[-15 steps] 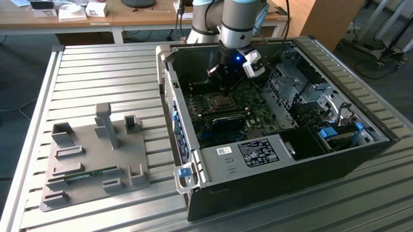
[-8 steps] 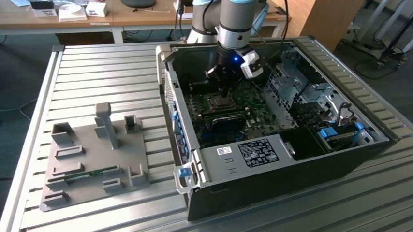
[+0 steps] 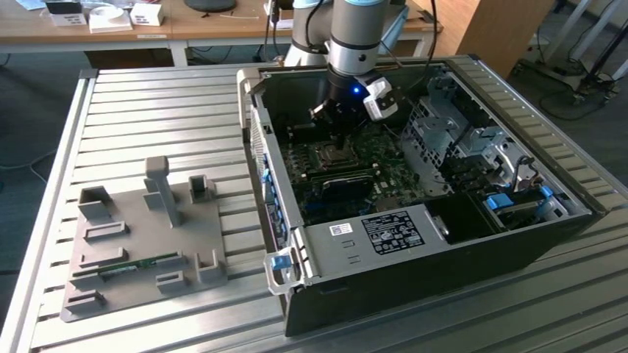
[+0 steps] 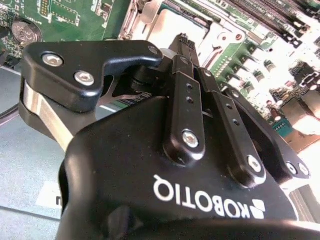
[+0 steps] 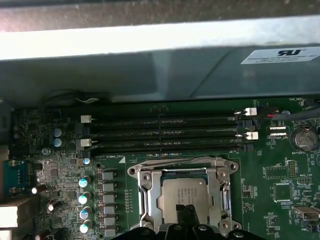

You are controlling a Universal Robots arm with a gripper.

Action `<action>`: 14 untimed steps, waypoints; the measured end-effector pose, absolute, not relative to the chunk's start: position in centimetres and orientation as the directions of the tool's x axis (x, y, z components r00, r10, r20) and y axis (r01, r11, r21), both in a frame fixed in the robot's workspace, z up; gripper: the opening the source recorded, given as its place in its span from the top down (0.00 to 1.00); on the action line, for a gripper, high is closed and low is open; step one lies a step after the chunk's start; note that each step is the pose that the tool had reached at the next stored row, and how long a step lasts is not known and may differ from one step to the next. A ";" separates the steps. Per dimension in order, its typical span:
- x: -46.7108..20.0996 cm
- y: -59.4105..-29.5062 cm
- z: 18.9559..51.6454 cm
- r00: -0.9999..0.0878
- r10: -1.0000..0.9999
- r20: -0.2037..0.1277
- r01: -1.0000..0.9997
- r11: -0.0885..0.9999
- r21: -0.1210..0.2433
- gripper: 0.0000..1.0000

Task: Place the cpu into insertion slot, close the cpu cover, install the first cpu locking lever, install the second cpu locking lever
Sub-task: 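Install the first cpu locking lever, then install the second cpu locking lever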

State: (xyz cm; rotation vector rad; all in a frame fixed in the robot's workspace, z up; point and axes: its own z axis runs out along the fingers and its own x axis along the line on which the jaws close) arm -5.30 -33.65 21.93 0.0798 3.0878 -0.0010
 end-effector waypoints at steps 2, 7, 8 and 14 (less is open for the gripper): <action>-5.3 -33.6 21.9 -0.997 0.052 -0.053 0.052 0.999 0.001 0.90; -5.3 -33.7 22.0 -0.997 0.052 -0.053 0.052 0.999 0.001 0.90; -5.3 -33.6 22.0 -0.997 0.052 -0.053 0.052 0.999 0.001 0.90; -5.3 -33.6 22.2 -0.997 0.052 -0.053 0.052 0.999 0.001 0.90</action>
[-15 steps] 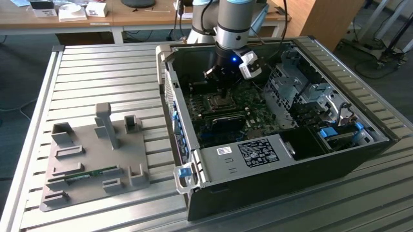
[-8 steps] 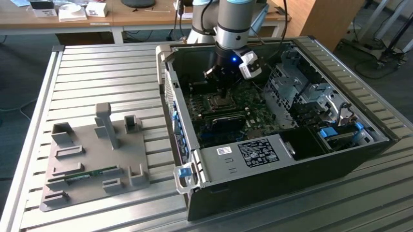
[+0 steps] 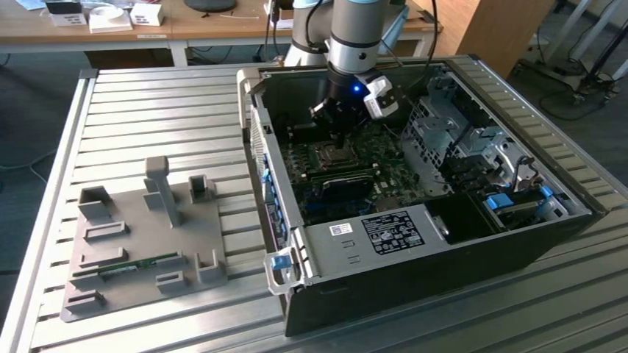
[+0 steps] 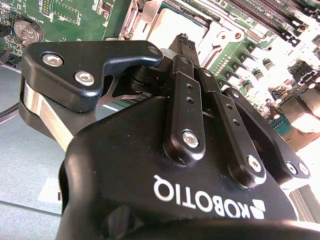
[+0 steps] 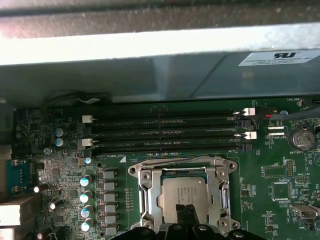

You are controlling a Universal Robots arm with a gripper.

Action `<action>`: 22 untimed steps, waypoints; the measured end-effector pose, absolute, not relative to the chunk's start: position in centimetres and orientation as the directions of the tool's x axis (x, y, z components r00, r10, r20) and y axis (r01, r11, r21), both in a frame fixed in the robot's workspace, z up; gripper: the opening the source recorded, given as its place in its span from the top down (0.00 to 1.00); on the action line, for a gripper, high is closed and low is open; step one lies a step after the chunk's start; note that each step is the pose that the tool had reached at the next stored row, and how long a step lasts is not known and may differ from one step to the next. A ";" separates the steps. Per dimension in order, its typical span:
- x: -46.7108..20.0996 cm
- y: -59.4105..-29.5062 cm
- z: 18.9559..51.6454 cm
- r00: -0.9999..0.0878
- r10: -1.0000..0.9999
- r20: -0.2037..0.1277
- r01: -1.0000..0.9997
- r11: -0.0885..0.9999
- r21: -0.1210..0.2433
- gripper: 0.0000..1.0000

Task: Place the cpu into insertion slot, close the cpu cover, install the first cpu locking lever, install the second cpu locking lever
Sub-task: 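Install the second cpu locking lever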

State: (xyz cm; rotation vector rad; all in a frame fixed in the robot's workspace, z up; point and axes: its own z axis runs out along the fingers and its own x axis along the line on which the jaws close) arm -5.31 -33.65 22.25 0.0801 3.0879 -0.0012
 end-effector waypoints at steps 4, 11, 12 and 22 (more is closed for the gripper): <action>-5.3 -33.6 22.4 -0.997 0.052 -0.052 0.052 0.999 0.001 0.90; -5.3 -33.6 22.5 -0.997 0.052 -0.052 0.052 0.999 0.001 0.90; -5.3 -33.6 22.5 -0.997 0.052 -0.052 0.052 0.999 0.001 0.90; -5.3 -33.6 22.9 -0.997 0.052 -0.052 0.052 0.999 0.001 0.90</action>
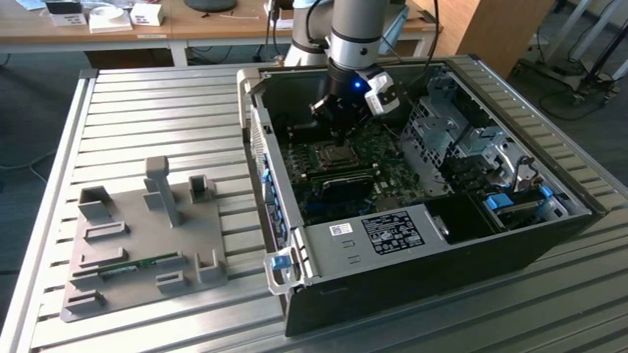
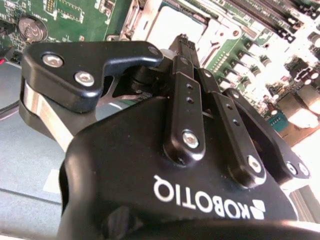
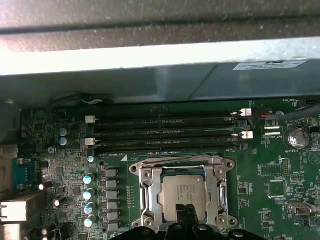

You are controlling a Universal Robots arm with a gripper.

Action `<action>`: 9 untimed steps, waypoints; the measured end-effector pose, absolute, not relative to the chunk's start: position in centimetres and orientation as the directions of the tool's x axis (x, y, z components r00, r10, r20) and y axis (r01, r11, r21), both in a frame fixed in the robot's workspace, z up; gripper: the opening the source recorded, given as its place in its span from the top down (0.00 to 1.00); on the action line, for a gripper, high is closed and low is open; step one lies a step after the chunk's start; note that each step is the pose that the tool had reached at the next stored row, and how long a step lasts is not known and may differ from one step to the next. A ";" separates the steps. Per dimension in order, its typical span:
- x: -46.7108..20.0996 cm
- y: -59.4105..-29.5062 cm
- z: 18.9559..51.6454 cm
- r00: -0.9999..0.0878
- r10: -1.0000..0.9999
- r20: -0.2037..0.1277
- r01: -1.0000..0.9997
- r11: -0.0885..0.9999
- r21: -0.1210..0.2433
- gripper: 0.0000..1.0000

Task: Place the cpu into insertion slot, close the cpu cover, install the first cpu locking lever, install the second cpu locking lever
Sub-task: 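Install the second cpu locking lever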

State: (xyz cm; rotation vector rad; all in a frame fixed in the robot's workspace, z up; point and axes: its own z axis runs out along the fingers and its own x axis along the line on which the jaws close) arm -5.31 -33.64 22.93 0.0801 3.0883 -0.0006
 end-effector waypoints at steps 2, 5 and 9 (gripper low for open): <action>-5.3 -33.6 23.0 -0.997 0.052 -0.052 0.052 0.999 0.001 0.90; -5.3 -33.6 23.0 -0.997 0.052 -0.052 0.052 0.999 0.001 0.90; -5.3 -33.6 23.2 -0.997 0.052 -0.052 0.052 0.999 0.001 0.90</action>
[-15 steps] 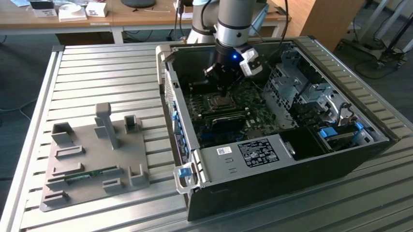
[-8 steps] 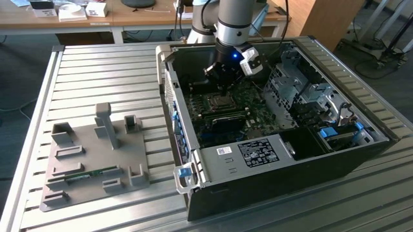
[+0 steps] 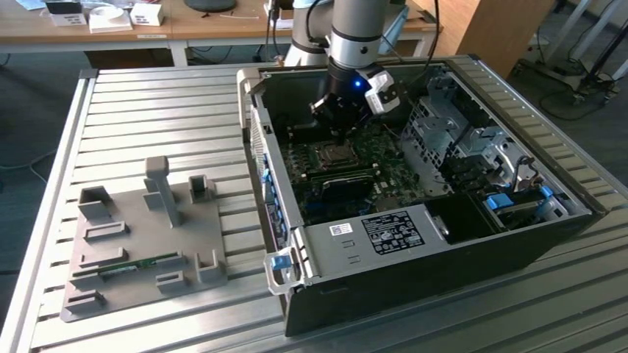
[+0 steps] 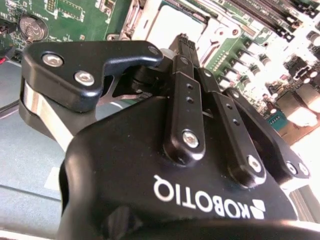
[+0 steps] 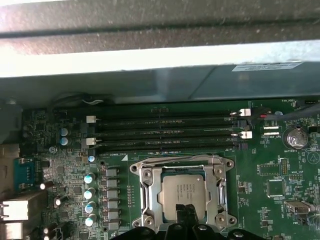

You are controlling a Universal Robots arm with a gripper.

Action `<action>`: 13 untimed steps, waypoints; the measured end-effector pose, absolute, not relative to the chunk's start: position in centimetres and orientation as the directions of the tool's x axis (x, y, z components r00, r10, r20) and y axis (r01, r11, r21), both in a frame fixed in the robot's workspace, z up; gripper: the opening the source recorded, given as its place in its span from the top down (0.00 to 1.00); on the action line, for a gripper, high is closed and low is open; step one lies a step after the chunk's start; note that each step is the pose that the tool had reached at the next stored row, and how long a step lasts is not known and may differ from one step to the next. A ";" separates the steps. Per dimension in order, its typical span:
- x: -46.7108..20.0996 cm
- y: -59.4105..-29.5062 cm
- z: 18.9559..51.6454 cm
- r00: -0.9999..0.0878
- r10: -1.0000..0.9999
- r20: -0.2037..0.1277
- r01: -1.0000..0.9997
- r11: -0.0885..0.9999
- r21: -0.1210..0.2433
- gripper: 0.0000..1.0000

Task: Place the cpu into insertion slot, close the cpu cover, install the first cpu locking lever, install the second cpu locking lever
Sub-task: 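Install the second cpu locking lever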

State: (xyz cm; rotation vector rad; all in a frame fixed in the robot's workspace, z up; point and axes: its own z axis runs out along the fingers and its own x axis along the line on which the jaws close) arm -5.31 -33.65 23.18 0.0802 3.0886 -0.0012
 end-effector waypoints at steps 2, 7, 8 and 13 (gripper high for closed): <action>-5.3 -33.6 23.3 -0.997 0.052 -0.052 0.052 0.999 0.001 0.90; -5.3 -33.6 23.4 -0.997 0.052 -0.052 0.052 0.999 0.001 0.90; -5.3 -33.6 23.5 -0.997 0.052 -0.052 0.052 0.999 0.001 0.90; -5.3 -33.6 23.6 -0.997 0.052 -0.052 0.052 0.999 0.001 0.90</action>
